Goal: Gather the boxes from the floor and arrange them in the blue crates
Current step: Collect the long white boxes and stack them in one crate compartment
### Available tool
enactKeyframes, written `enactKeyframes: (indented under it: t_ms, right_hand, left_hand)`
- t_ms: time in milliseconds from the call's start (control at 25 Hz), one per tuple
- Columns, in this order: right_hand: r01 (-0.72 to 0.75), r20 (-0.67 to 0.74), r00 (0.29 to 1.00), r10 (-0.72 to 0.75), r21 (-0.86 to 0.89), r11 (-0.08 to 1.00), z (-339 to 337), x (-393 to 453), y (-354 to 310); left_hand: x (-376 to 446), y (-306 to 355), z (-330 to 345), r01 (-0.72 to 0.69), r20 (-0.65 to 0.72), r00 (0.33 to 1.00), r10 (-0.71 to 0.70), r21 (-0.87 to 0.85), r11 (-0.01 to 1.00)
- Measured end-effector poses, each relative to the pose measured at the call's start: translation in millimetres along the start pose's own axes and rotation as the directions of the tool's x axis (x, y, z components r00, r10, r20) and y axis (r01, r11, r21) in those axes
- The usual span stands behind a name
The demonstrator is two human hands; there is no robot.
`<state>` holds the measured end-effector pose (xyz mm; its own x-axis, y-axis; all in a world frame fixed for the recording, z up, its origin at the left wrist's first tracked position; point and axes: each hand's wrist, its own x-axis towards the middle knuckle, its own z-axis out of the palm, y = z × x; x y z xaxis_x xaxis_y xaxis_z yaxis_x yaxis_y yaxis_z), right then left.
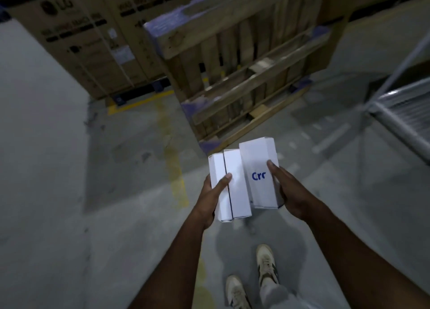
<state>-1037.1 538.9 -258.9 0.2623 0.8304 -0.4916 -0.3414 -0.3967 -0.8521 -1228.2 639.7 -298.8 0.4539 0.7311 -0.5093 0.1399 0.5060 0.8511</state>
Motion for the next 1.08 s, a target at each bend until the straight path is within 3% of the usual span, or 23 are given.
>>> enactKeyframes:
  t_ms: [160,400,760,920,1080]
  right_hand:
    - [0.085,-0.175,0.983,-0.059,0.142,0.986,-49,-53,-11]
    - [0.226,-0.352,0.924,-0.153,0.178,0.958,-151,-105,-22]
    - [0.417,-0.480,0.807,-0.344,0.053,0.907,-352,-186,-60]
    - [0.482,-0.595,0.723,-0.351,0.071,0.873,-426,-225,-65]
    - [0.533,-0.716,0.621,-0.320,0.086,0.842,-496,-260,-70]
  left_hand:
    - [-9,29,67,-0.045,0.116,0.993,0.034,0.091,0.995]
    - [-6,45,189,-0.090,0.370,0.929,0.013,0.191,0.978]
    - [12,50,446,-0.172,0.541,0.840,0.032,0.210,0.963]
    - [6,45,552,-0.202,0.649,0.761,0.001,0.236,0.950]
    - [14,43,657,-0.193,0.778,0.624,-0.076,0.247,0.950]
